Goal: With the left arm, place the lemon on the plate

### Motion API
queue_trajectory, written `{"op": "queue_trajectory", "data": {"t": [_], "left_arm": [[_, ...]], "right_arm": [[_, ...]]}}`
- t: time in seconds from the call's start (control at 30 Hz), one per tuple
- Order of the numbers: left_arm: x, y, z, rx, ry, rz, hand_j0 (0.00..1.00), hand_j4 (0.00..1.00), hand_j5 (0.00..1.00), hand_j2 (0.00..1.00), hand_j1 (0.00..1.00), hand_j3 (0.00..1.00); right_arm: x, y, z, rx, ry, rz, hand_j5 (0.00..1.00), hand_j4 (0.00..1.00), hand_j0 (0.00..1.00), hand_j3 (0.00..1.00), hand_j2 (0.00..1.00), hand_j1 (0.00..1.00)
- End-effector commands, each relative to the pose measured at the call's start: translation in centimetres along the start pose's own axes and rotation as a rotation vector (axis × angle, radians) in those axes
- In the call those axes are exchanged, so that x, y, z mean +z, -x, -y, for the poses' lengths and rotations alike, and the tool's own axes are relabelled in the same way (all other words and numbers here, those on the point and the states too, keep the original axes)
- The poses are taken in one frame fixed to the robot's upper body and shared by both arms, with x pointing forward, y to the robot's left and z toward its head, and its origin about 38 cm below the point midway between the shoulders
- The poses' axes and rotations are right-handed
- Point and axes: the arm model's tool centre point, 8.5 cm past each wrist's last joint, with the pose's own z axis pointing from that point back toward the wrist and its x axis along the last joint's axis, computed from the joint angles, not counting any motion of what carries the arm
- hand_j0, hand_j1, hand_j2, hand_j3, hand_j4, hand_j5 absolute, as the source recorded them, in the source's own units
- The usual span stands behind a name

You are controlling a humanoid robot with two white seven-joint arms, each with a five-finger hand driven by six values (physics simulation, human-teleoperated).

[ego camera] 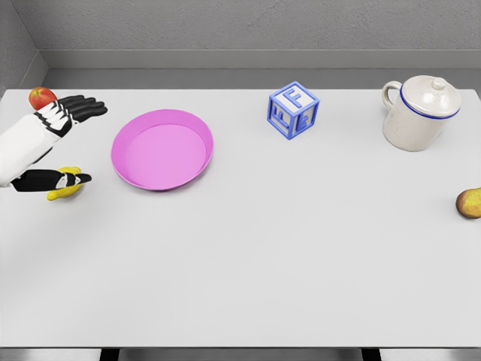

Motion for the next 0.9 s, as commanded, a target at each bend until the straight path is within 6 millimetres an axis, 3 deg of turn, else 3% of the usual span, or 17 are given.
{"op": "queue_trajectory", "data": {"t": [0.0,0.1,0.17,0.23,0.33,0.43,0.6,0.7,0.87], "left_arm": [[0.0,0.0,0.0,0.006,-0.004,0.001,1.00,1.00,1.00,1.00,1.00,1.00],[0.1,0.0,0.1,-0.003,0.024,-0.003,1.00,1.00,1.00,1.00,1.00,1.00],[0.6,0.5,1.4,-0.035,0.176,-0.024,1.00,1.00,1.00,1.00,1.00,1.00],[1.7,1.4,0.9,-0.062,0.220,-0.064,1.00,1.00,1.00,1.00,1.00,1.00],[3.8,4.4,2.6,-0.087,0.318,-0.180,1.00,1.00,1.00,1.00,1.00,1.00],[5.6,6.6,2.9,-0.069,0.395,-0.262,1.00,1.00,1.00,1.00,1.00,1.00],[7.0,7.5,2.3,-0.096,0.461,-0.297,1.00,1.00,1.00,1.00,1.00,1.00],[8.5,9.3,1.8,-0.092,0.477,-0.365,1.00,1.00,1.00,1.00,1.00,1.00],[8.0,9.3,1.3,-0.125,0.567,-0.335,1.00,1.00,1.00,1.00,1.00,1.00]], "right_arm": [[0.0,-0.1,0.0,-0.007,0.001,0.004,1.00,1.00,1.00,1.00,1.00,1.00],[0.0,0.4,0.0,0.001,-0.001,-0.007,1.00,1.00,1.00,1.00,1.00,1.00],[0.0,0.4,0.0,0.003,-0.001,-0.007,1.00,1.00,1.00,1.00,1.00,1.00],[0.0,0.4,0.0,0.003,-0.001,-0.007,1.00,1.00,1.00,1.00,1.00,1.00],[0.0,0.4,0.0,0.003,-0.001,-0.007,1.00,1.00,1.00,1.00,1.00,1.00],[0.0,0.4,0.0,0.003,-0.001,-0.007,1.00,1.00,1.00,1.00,1.00,1.00],[0.0,0.4,0.0,0.001,-0.001,-0.007,1.00,1.00,1.00,1.00,1.00,1.00],[0.0,0.4,0.0,0.003,-0.001,-0.007,1.00,1.00,1.00,1.00,1.00,1.00],[0.0,0.4,0.0,0.003,-0.001,-0.007,1.00,1.00,1.00,1.00,1.00,1.00]]}}
